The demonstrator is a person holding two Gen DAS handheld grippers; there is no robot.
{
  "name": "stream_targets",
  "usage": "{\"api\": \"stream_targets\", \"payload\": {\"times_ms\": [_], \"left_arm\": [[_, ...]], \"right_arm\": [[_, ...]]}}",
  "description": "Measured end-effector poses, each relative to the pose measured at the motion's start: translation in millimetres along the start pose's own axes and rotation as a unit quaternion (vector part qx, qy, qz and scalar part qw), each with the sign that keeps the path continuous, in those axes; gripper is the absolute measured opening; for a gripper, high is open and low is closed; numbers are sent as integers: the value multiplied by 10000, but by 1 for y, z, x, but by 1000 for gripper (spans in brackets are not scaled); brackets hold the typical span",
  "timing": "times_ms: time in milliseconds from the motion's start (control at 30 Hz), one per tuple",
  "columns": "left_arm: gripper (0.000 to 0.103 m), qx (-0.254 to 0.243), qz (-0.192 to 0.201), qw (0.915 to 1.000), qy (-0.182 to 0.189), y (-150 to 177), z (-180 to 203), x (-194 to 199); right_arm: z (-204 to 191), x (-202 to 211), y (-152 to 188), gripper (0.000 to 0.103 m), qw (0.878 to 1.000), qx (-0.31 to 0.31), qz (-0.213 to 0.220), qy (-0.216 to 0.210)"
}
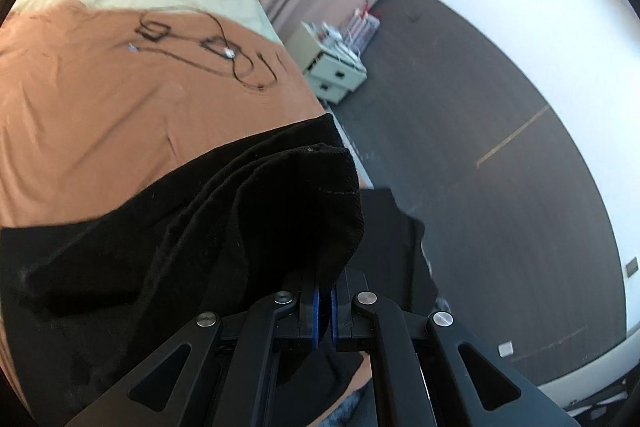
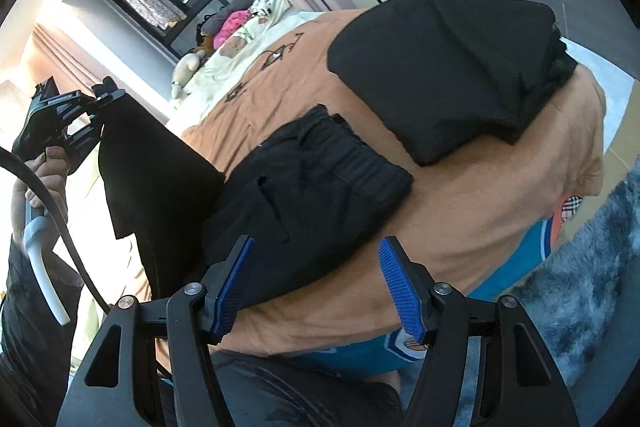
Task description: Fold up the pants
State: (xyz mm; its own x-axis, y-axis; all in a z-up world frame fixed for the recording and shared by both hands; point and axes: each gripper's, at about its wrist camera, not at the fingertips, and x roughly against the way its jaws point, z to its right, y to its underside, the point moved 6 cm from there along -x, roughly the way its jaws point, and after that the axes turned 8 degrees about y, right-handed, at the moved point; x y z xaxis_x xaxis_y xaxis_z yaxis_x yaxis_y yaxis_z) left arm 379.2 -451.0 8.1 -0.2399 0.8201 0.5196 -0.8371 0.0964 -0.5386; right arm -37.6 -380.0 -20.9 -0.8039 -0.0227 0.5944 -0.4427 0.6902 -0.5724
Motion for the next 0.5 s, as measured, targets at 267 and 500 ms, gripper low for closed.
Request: {"api": "stream_targets", "payload": {"times_ms": [267,500], "left_arm": [[3,-104,-756,9971,82,60,7,-66],[17,-99,-1357,9907,57,112,5,-113]], "right_arm": [[8,9,5,63,9997,-157,-100,151],[9,19,9,63,9994,-244,-115,223]]}}
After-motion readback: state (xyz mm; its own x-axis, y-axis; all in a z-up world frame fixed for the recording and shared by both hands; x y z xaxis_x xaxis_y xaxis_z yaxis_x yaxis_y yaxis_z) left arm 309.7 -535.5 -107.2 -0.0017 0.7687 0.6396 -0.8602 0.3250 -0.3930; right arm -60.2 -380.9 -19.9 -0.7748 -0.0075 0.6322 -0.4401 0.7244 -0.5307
